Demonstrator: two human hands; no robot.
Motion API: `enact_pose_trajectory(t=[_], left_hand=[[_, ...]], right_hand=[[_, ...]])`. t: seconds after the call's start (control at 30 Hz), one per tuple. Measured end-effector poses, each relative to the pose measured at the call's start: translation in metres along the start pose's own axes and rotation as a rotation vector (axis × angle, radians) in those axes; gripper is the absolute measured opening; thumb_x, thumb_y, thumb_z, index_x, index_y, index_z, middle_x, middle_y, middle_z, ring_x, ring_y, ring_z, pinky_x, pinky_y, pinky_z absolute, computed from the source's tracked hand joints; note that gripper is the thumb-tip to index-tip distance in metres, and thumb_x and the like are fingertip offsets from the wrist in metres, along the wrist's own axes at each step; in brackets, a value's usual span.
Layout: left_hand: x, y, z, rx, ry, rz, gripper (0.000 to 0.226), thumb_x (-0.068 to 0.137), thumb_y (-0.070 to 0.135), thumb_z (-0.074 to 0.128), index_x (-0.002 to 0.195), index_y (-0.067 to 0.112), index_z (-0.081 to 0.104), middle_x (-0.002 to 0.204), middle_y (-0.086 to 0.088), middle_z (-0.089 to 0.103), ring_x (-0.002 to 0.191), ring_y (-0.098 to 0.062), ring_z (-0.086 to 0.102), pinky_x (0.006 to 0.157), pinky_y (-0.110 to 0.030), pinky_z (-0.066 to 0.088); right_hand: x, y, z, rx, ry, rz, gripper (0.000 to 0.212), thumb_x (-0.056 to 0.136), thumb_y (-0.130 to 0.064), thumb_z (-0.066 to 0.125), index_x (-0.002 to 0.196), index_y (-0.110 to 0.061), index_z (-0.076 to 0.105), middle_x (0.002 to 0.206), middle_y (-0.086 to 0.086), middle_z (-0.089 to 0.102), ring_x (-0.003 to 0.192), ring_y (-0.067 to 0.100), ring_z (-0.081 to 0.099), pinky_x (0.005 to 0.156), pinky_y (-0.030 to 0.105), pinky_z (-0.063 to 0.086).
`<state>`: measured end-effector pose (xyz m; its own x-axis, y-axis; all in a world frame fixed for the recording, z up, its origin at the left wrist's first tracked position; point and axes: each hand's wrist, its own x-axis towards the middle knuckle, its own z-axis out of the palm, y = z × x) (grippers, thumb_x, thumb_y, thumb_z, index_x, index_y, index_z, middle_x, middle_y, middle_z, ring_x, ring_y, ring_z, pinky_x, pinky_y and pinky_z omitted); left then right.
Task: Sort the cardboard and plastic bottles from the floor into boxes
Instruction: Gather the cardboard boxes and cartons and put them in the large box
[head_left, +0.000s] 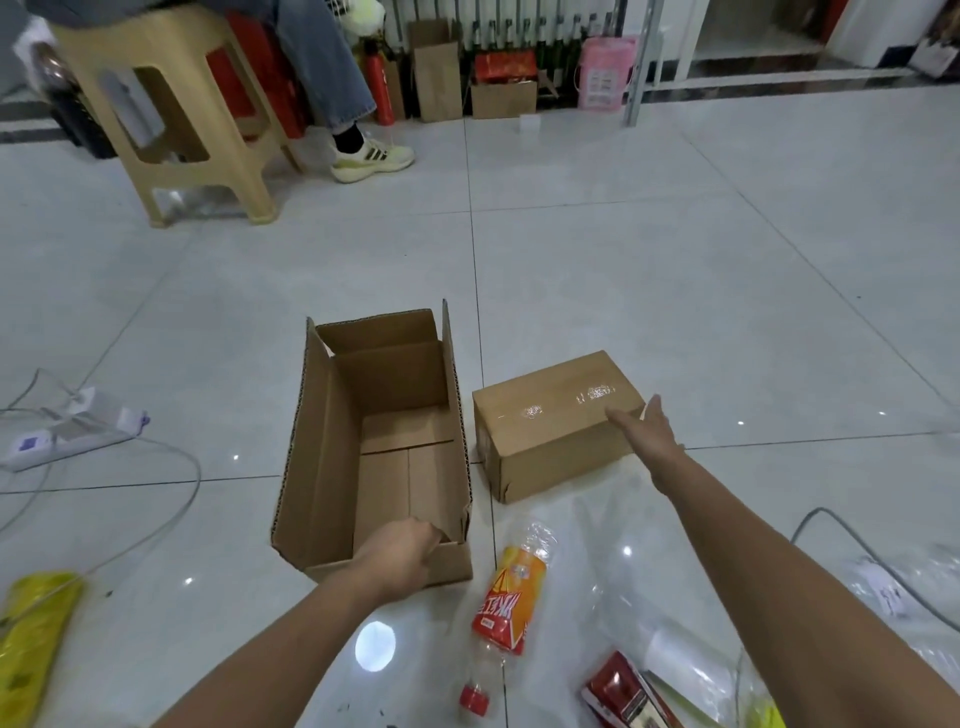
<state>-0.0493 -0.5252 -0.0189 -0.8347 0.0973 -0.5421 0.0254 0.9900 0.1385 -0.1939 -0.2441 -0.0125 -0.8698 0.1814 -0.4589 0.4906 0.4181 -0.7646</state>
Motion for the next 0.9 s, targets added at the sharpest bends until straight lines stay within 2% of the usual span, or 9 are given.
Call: enact_pose_trajectory(t=[0.1,0.27,0.43,0.53,0.6,0.67,0.73,0.83,0.9], left_hand=[[0.001,-0.001,0.001,-0.008,0.002,-0.011,0.022,0.089,0.014,0.054,0.108,0.017,0.064,0.105,-0.004,0.067,0.091,-0.019,0.063,0.074,-0.030,0.052],[-0.002,0.000,0.001,-0.030,0.009,-0.008,0.026,0.090,0.012,0.055,0.114,0.019,0.061,0.108,-0.003,0.066,0.097,-0.020,0.063,0.074,-0.027,0.051],[-0.004,0.002,0.001,-0.043,0.014,-0.018,0.025,0.089,0.011,0.055,0.112,0.018,0.062,0.106,-0.003,0.067,0.093,-0.019,0.063,0.068,-0.025,0.048],[-0.006,0.004,-0.001,-0.036,0.021,-0.016,0.027,0.088,0.008,0.052,0.113,0.018,0.061,0.105,-0.005,0.066,0.086,-0.019,0.060,0.063,-0.024,0.042],[-0.007,0.004,-0.001,-0.050,0.029,-0.015,0.028,0.088,0.008,0.053,0.112,0.018,0.062,0.104,-0.004,0.067,0.083,-0.018,0.058,0.062,-0.023,0.040],[-0.007,0.005,-0.002,-0.071,0.031,-0.019,0.026,0.087,0.010,0.054,0.110,0.018,0.064,0.103,-0.004,0.068,0.086,-0.019,0.061,0.061,-0.024,0.040],[-0.007,0.006,-0.004,-0.086,0.025,-0.022,0.023,0.088,0.014,0.055,0.109,0.019,0.065,0.104,-0.003,0.069,0.091,-0.020,0.063,0.061,-0.025,0.042],[-0.007,0.007,-0.005,-0.090,0.018,-0.024,0.024,0.091,0.017,0.055,0.112,0.018,0.064,0.105,-0.003,0.069,0.093,-0.020,0.064,0.065,-0.027,0.048],[-0.008,0.008,-0.005,-0.082,0.008,-0.030,0.024,0.091,0.013,0.054,0.114,0.016,0.063,0.106,-0.003,0.068,0.093,-0.020,0.064,0.067,-0.027,0.049]], right_hand=[[0.003,0.001,0.001,0.118,-0.048,0.051,0.102,0.074,-0.052,0.065,0.153,-0.019,0.008,0.157,0.004,0.022,0.144,0.026,0.022,0.118,0.048,0.016],[-0.014,0.020,0.012,0.084,-0.086,0.098,0.074,0.076,-0.037,0.075,0.138,-0.014,0.043,0.141,0.007,0.037,0.128,0.026,0.042,0.103,0.037,0.039],[-0.021,0.047,0.020,0.358,-0.226,0.192,0.077,0.073,-0.012,0.079,0.129,-0.013,0.027,0.117,0.006,0.051,0.102,0.019,0.054,0.094,0.038,0.046],[-0.023,0.057,0.025,0.399,-0.246,0.220,0.087,0.071,0.000,0.077,0.137,-0.016,0.023,0.127,0.007,0.047,0.114,0.024,0.051,0.095,0.036,0.044],[-0.025,0.061,0.024,0.285,-0.245,0.219,0.112,0.055,-0.002,0.083,0.145,-0.022,0.019,0.135,0.008,0.044,0.123,0.028,0.046,0.099,0.037,0.044],[-0.029,0.065,0.022,0.043,-0.271,0.176,0.123,0.041,-0.009,0.076,0.148,-0.026,0.017,0.138,0.010,0.039,0.125,0.030,0.042,0.102,0.041,0.044],[-0.033,0.068,0.020,-0.095,-0.295,0.139,0.119,0.044,-0.008,0.071,0.148,-0.026,0.015,0.138,0.011,0.035,0.126,0.031,0.040,0.104,0.041,0.043],[-0.037,0.072,0.022,-0.222,-0.246,0.070,0.107,0.057,0.000,0.080,0.145,-0.014,0.019,0.136,0.012,0.032,0.127,0.031,0.037,0.104,0.039,0.042],[-0.031,0.076,0.021,-0.302,-0.200,-0.008,0.110,0.053,-0.001,0.086,0.141,-0.006,0.020,0.135,0.010,0.033,0.126,0.030,0.038,0.104,0.041,0.042]])
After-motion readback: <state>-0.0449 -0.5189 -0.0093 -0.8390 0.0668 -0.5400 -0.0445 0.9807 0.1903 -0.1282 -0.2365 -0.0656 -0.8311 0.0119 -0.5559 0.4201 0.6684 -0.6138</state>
